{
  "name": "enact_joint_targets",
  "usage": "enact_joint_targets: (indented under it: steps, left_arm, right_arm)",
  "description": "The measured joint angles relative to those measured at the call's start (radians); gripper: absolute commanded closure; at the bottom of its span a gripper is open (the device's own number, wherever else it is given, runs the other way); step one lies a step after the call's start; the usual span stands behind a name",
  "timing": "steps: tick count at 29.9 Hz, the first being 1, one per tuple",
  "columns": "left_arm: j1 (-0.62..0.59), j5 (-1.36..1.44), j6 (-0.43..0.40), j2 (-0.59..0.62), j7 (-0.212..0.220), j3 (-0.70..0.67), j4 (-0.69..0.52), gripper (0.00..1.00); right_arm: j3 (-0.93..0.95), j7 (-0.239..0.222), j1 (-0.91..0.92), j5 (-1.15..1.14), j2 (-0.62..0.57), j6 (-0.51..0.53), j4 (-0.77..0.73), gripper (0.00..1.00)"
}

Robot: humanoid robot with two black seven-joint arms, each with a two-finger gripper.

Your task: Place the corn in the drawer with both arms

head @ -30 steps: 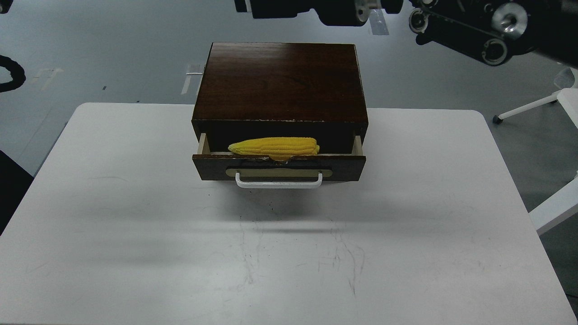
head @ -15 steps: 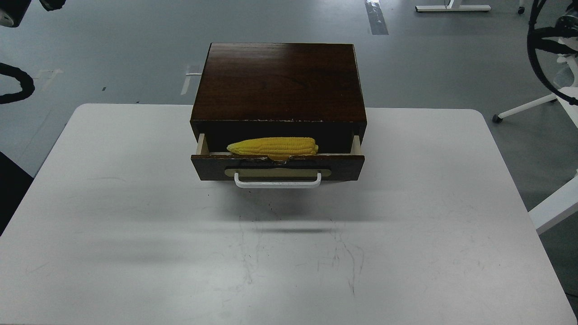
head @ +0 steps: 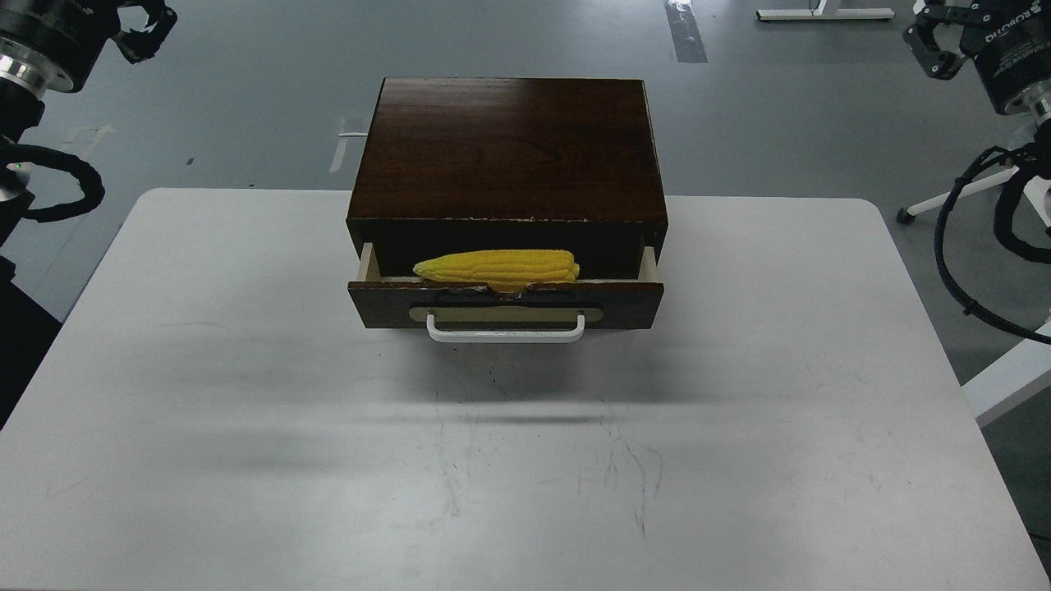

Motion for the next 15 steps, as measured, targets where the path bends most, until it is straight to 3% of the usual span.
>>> enact_joint_targets:
  steps: [8, 15]
  left_arm:
    - [0.07, -0.017, 0.0, -0.028, 0.006, -0.027, 0.003, 0.02]
    - [0.111, -0.017, 0.0, -0.059, 0.007, -0.028, 0.009, 0.02]
  right_arm:
    - [0.053, 0.0, -0.028, 0.005, 0.15, -0.054, -0.23, 0.0]
    - [0.065, 0.0, -0.073, 0.006, 0.154, -0.004, -0.239, 0.0]
